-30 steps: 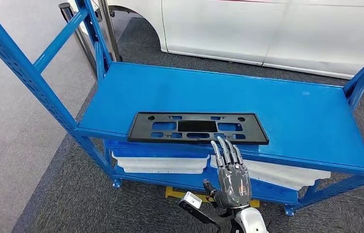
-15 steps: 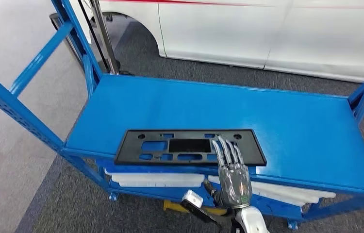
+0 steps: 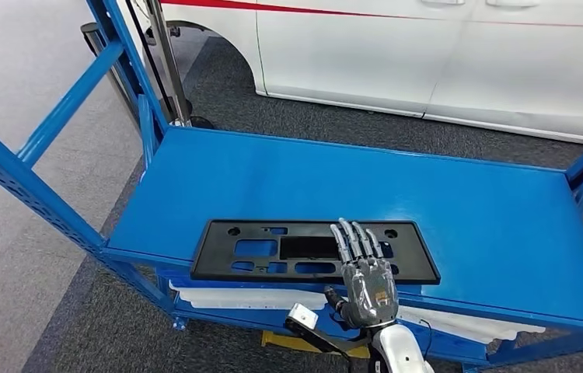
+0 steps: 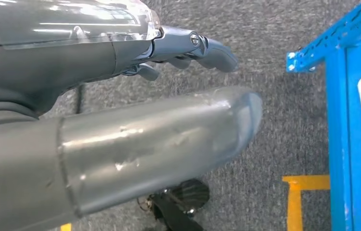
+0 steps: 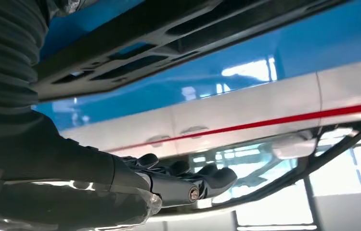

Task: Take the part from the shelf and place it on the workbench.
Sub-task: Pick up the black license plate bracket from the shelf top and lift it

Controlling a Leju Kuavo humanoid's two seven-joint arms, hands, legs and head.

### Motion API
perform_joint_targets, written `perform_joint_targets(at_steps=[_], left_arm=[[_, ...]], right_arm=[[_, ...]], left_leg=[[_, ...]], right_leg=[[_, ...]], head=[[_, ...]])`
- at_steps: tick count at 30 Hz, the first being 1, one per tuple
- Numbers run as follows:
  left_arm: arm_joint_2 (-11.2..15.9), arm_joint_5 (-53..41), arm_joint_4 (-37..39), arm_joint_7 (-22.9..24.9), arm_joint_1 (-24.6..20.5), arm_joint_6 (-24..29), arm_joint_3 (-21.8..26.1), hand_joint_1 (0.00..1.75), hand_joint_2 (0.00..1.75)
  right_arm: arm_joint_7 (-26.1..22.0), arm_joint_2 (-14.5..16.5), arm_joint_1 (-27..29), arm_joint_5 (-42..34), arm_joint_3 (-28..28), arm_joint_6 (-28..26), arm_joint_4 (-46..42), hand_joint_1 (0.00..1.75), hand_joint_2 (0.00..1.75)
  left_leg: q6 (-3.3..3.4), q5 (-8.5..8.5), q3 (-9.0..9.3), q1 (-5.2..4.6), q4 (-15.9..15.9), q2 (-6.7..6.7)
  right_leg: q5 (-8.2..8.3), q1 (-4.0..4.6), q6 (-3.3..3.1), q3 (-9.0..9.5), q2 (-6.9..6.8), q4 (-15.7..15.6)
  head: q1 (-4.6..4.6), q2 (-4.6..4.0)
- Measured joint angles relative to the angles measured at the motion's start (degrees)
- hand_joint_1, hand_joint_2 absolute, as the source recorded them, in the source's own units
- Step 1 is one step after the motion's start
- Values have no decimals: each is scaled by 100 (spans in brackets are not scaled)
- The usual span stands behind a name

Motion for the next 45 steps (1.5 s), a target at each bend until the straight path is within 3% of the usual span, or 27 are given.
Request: perform_joint_targets(at_steps=[2, 3, 4, 5, 7, 9, 12, 14, 17, 18, 19, 20, 21, 23, 25, 26, 29, 30, 33, 34, 35, 36, 38, 39, 40, 43, 45], left_arm=[[8, -21, 0, -4, -27, 12, -1, 0, 0], [13, -31, 0, -5, -35, 14, -1, 0, 0], [17, -48, 1, -5, -39, 15, -2, 0, 0], [20, -65, 3, -4, -40, 15, -3, 0, 0], [21, -104, 13, -2, -41, 17, -14, 0, 0], [28, -120, 21, -3, -53, 19, -25, 0, 0], [50, -121, 23, -7, -64, 19, -27, 0, 0], [60, -122, 27, -9, -67, 15, -28, 0, 0], [76, -128, 32, -15, -69, -2, -28, 0, 0], [83, -133, 33, -16, -65, -5, -29, 0, 0], [88, -139, 36, -18, -60, -6, -30, 0, 0], [89, -144, 38, -20, -55, -5, -30, 0, 0], [89, -150, 40, -23, -54, -5, -30, 0, 0], [93, -161, 44, -31, -60, -4, -30, 0, 0], [99, -167, 50, -44, -71, 1, -29, 0, 0], [101, -167, 53, -49, -72, 5, -30, 0, 0], [101, -165, 63, -54, -61, 21, -30, 0, 0], [101, -165, 66, -51, -62, 26, -30, 0, 0], [101, -165, 74, -16, -64, 33, -30, 0, 0], [101, -165, 75, 4, -60, 34, -30, 0, 0], [102, -165, 77, 19, -56, 35, -30, 0, 0], [102, -165, 77, 31, -54, 36, -30, 0, 0], [101, -167, 81, 43, -52, 37, -30, 0, 0], [100, -169, 85, 45, -53, 37, -30, 0, 0], [101, -173, 90, 47, -53, 37, -30, 0, 0], [105, -180, 105, 44, -56, 36, -30, 0, 0], [107, -180, 118, 34, -64, 35, -31, 0, 0]], right_arm=[[61, -2, -153, 230, 99, 181, 138, 0, 175], [90, -2, -214, 288, 149, 232, 222, 0, 175], [123, -2, -273, 322, 203, 264, 314, 0, 175], [154, 0, -340, 338, 259, 278, 404, 0, 175], [214, 4, -504, 345, 380, 283, 572, 0, 175], [249, 13, -664, 326, 494, 291, 705, 0, 175], [291, 23, -799, 281, 631, 330, 850, 0, 175], [313, 33, -860, 255, 686, 359, 917, 0, 175], [369, 49, -953, 186, 720, 342, 1043, 0, 175], [385, 50, -975, 165, 720, 309, 1098, 0, 175], [393, 50, -991, 149, 716, 270, 1149, 0, 175], [395, 51, -1005, 134, 714, 231, 1192, 0, 175], [395, 51, -1019, 120, 711, 200, 1223, 0, 175], [395, 55, -1054, 108, 708, 165, 1269, 0, 175], [398, 58, -1087, 106, 696, 153, 1311, 0, 175], [399, 61, -1096, 104, 686, 153, 1333, 23, 175], [407, 66, -1110, 89, 640, 152, 1387, 154, 175], [409, 66, -1118, 86, 621, 151, 1402, 175, 175], [409, 62, -1112, 61, 561, 159, 1466, 175, 175], [408, 60, -1102, 47, 544, 163, 1494, 175, 175], [403, 57, -1096, 38, 532, 166, 1520, 175, 175], [398, 56, -1093, 29, 522, 167, 1541, 175, 175], [385, 55, -1102, 12, 508, 168, 1569, 175, 175], [381, 55, -1110, 4, 503, 168, 1576, 175, 175], [377, 56, -1116, -3, 500, 169, 1582, 174, 175], [349, 63, -1133, -14, 500, 179, 1593, 173, 175], [325, 77, -1151, -29, 502, 196, 1595, 175, 175]], left_leg=[[31, -10, 2, -9, -4, 11], [38, -18, 5, -11, -2, 10], [39, -28, 13, -12, 1, 6], [34, -40, 27, -12, 5, -1], [5, -77, 61, -11, 23, -14], [-47, -112, 59, -28, 55, -23], [-146, -122, 38, -32, 55, -28], [-208, -225, -3, -16, 177, -23], [-272, -711, -439, -6, 1128, -18], [-286, -831, -615, -5, 1479, -18], [-291, -844, -714, -5, 1661, -18], [-287, -748, -712, -6, 1624, -17], [-274, -560, -602, -6, 1370, -17], [-224, -182, -239, -19, 578, -17], [-172, -58, -32, -45, 121, -22], [-149, -77, -19, -61, 81, -26], [-45, -25, 1, -31, 6, -20], [-8, -4, 14, -14, -27, -13], [39, 8, 15, -12, -44, -1], [41, 6, 14, -14, -41, 0], [40, 3, 15, -15, -36, -2], [35, -3, 21, -16, -29, -7], [9, -24, 29, -20, -4, -18], [-14, -38, 21, -30, 16, -22], [-41, -47, 11, -39, 32, -24], [-135, -59, -6, -35, 42, -24], [-197, -217, -81, -17, 246, -21]], right_leg=[[-339, -23, 36, -384, -3, 742], [-428, -35, 49, -562, -3, 1060], [-402, -47, 59, -661, -4, 1201], [-255, -58, 61, -646, -5, 1108], [196, -76, 42, -369, -7, 420], [423, -60, 7, -120, -5, -180], [420, -35, -63, -89, 8, -320], [439, -51, -136, -63, 3, -368], [443, -58, -207, -34, -13, -399], [438, -53, -214, -33, -15, -394], [433, -48, -219, -30, -15, -390], [427, -46, -220, -23, -13, -385], [418, -45, -217, -10, -9, -382], [398, -31, -191, 14, 1, -374], [390, -16, -140, 8, 8, -366], [395, -12, -111, -1, 8, -369], [337, -17, -20, -22, 8, -307], [222, -17, 6, -94, 8, -141], [-288, -39, 55, -596, 5, 897], [-345, -47, 64, -726, 4, 1150], [-276, -54, 68, -749, 4, 1176], [-113, -61, 64, -666, 2, 987], [283, -64, 30, -300, -3, 223], [393, -55, 7, -157, -5, -91], [440, -44, -14, -74, -4, -284], [451, -27, -90, -55, 4, -377], [475, -48, -160, -26, -9, -425]], head=[[0, 0], [1, 0], [1, 0], [1, 0], [1, 0], [-1, 0], [-6, 0], [-4, 0], [-6, 0], [-6, 0], [-6, 0], [-6, 0], [-6, 0], [-5, 0], [-5, 0], [-4, 0], [-3, 0], [-2, 0], [1, 0], [1, 0], [2, 0], [1, 0], [1, 0], [0, 0], [-1, 0], [-2, 0], [-2, 0]])
